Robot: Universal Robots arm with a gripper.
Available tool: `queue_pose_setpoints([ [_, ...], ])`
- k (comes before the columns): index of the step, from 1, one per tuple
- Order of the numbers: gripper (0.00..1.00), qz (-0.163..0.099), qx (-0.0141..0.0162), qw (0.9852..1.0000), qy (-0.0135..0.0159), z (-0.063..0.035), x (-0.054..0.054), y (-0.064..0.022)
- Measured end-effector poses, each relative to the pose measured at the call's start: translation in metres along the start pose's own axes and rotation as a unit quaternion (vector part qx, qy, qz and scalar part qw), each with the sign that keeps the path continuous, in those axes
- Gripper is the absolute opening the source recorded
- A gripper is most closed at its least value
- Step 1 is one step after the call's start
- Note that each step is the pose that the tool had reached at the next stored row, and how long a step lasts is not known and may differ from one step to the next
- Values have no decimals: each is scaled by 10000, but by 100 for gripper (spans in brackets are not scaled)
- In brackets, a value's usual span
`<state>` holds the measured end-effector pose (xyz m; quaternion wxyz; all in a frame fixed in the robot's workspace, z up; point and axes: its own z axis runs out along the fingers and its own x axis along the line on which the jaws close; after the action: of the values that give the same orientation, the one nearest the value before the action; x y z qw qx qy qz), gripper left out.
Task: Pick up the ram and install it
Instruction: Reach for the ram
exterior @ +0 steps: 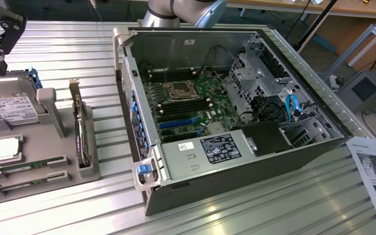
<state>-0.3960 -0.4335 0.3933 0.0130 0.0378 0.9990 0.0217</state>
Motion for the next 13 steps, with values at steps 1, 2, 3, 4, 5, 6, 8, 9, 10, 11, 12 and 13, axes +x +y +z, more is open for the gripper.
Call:
queue_pose_setpoints([
  [1, 11, 0, -1, 10000, -1, 0, -2, -20],
  [2, 11, 0, -1, 10000, -1, -1, -3, -39],
  [3, 11, 0, 0, 10000, 0, -3, -5, -57],
  [4, 11, 0, 0, 10000, 0, -3, -6, -74],
  [5, 11, 0, 0, 10000, 0, -4, -7, -91],
  [6, 11, 1, 0, 10000, 0, -4, -8, -107],
  [8, 11, 1, 0, 10000, 0, -6, -11, -147],
  [9, 11, 0, -1, 10000, -1, -6, -12, -163],
  [10, 11, 0, 0, 10000, 0, -7, -14, -178],
  [11, 11, 0, 0, 10000, 0, -8, -15, -191],
  [12, 11, 0, 0, 10000, -1, -8, -16, -207],
  [13, 11, 0, 0, 10000, -1, -9, -17, -221],
])
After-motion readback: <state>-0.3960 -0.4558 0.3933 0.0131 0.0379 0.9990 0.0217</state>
